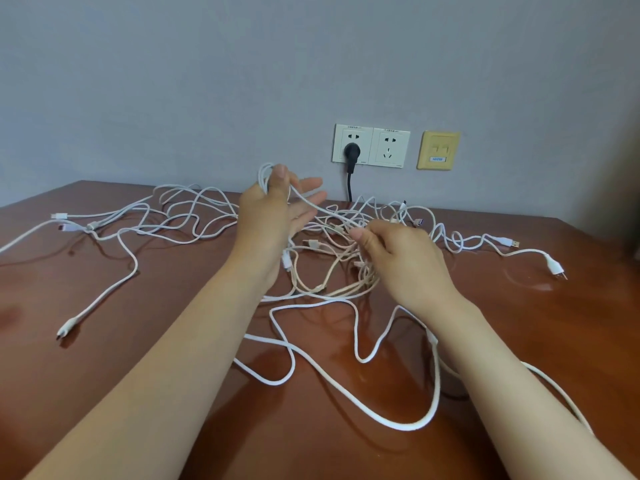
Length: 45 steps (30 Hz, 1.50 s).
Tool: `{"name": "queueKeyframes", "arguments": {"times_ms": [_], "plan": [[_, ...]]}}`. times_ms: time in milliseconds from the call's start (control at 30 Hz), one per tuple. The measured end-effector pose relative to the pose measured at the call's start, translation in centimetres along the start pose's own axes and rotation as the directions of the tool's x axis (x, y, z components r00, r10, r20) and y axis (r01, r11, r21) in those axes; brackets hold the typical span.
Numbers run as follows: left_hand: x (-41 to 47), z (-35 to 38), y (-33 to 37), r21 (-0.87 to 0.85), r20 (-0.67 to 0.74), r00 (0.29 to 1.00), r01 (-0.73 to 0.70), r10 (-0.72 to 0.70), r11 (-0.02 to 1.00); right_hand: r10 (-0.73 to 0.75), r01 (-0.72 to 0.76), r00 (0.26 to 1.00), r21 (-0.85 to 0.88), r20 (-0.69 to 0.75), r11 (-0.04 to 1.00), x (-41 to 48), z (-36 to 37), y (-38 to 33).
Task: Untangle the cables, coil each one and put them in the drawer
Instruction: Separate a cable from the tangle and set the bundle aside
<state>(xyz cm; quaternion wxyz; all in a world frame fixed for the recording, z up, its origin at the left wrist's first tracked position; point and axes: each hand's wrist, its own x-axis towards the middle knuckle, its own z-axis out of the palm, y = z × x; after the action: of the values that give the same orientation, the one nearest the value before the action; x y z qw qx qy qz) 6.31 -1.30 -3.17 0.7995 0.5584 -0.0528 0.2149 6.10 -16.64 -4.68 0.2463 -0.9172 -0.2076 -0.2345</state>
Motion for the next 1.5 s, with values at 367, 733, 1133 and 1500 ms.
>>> {"name": "queueKeyframes", "arguments": {"times_ms": [367, 733, 1133, 1500], "plan": [[-2.2, 2.2, -1.8, 0.079, 0.119, 0.979, 0.155, -0.164, 0.985, -0.005, 0.014, 1.000, 0.358, -0.026, 0.934, -0.6, 1.4, -2.5], [-2.5, 2.6, -2.5, 0.221, 0.276, 0.961, -0.093, 0.029, 0.971, 0.142, 0.015, 0.953, 0.510, -0.268, 0.860, -0.6, 2.1, -2.2], [-3.3, 2.7, -3.0, 0.243, 0.232, 0.971, -0.110, 0.053, 0.964, 0.203, -0.165, 0.979, 0.651, 0.017, 0.741, 0.1, 0.9, -1.6], [-3.1, 2.1, -3.1, 0.369, 0.451, 0.890, -0.255, 0.068, 0.894, 0.281, -0.234, 0.959, 0.622, 0.024, 0.747, 0.0, 0.2, -0.4]]}}
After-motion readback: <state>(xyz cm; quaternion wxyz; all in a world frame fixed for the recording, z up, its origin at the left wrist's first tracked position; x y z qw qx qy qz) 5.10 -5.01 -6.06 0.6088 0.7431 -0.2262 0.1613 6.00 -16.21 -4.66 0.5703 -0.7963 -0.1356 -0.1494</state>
